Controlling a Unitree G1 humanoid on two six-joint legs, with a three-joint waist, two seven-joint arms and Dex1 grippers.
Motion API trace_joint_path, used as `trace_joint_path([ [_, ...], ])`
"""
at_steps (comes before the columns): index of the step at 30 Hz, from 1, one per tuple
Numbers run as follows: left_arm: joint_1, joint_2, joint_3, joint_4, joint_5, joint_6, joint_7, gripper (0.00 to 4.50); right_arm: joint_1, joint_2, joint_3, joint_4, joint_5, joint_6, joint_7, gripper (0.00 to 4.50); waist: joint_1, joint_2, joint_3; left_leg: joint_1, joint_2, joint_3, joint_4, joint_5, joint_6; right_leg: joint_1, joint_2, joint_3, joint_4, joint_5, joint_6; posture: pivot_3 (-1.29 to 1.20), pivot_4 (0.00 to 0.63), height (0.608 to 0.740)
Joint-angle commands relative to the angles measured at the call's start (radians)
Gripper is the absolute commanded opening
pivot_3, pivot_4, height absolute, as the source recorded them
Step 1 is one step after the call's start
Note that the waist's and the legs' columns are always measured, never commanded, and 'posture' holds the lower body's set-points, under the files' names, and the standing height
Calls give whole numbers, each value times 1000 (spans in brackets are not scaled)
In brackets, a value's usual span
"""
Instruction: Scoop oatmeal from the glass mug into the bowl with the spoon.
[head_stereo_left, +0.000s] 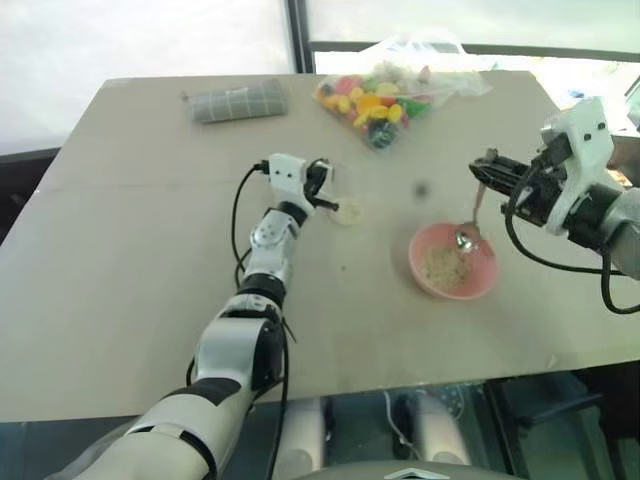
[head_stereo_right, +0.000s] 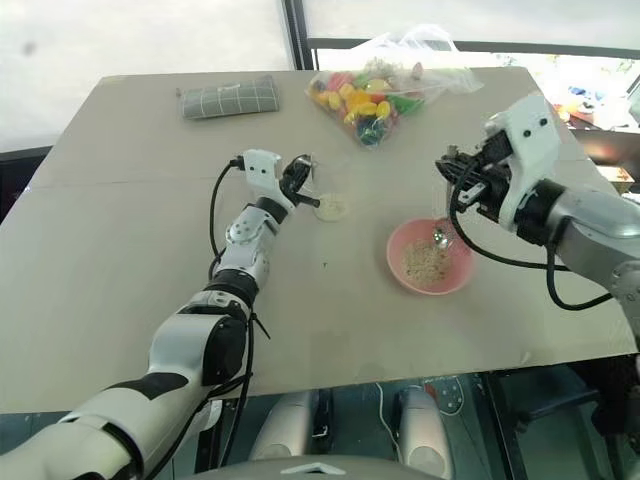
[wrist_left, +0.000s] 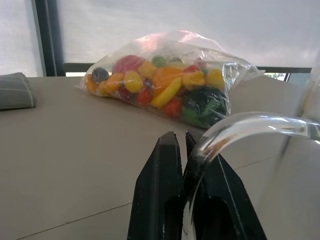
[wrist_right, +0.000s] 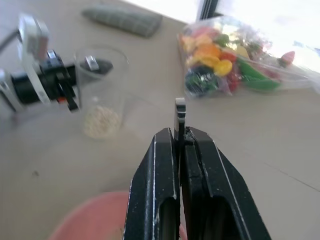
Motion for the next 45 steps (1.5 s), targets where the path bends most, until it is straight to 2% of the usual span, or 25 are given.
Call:
trace_joint_path([
  [1,14,1,5,-37,-13,-1,1,129,-64,57,-122,63,97,17,-72,0,1,-1,0,0,0,0,0,0,-1,0,0,0,0,0,0,0,150,718],
  [5,21,0,-3,-42,-8,-8,8,129,-238,215,-165,203,221,1,-261,0,-5,-1,0,1,0,1,1,1,-2,0,0,1,1,0,0,0,150,718],
  [10,33,-4,-13,-55,-2,-17,4,129,-418,380,-102,294,172,-13,-338,0,-6,-1,0,2,1,1,0,1,-2,0,0,1,3,0,0,0,150,718],
  [17,49,-16,-13,-94,-17,-14,-19,129,-514,562,12,461,-29,-88,-224,0,-4,0,0,1,0,2,0,2,-3,0,0,1,1,0,0,0,150,718],
  [23,85,-31,-14,-137,-30,-2,-44,129,-531,650,64,562,-168,-141,-118,0,-7,0,0,1,0,2,0,2,-3,0,0,1,1,0,0,0,150,718],
  [29,106,-37,-16,-167,-34,11,-51,129,-524,680,124,596,-291,-145,-28,0,-13,0,0,0,0,2,0,2,-3,-1,0,1,2,0,0,0,150,718],
  [30,108,-37,-15,-169,-35,13,-50,0,-520,683,125,594,-303,-142,-17,767,-14,0,0,0,0,2,0,2,-3,-1,0,1,2,0,0,0,150,718],
  [33,107,-35,-13,-172,-37,17,-47,0,-515,707,95,581,-321,-157,-15,2040,-20,0,0,0,0,2,0,2,-3,-1,0,1,2,0,0,0,150,718],
  [35,105,-34,-11,-172,-38,19,-46,0,-523,721,56,573,-316,-164,-25,3064,-24,0,0,0,0,2,0,2,-3,-1,0,1,2,0,0,0,150,718],
  [40,106,-41,-5,-176,-49,21,-50,0,-529,719,9,555,-332,-168,-28,3064,-24,0,0,0,0,2,0,2,-3,-1,0,0,2,0,0,0,150,718],
  [41,106,-42,-6,-177,-48,21,-51,763,-527,717,7,551,-336,-166,-28,3126,-25,0,0,0,0,2,0,2,-3,-1,0,0,2,0,0,0,150,718],
  [45,103,-40,-8,-175,-45,18,-51,2543,-509,719,-4,531,-347,-150,-27,3126,-27,0,0,0,0,1,-1,2,-3,-1,0,0,2,0,0,0,150,718],
])
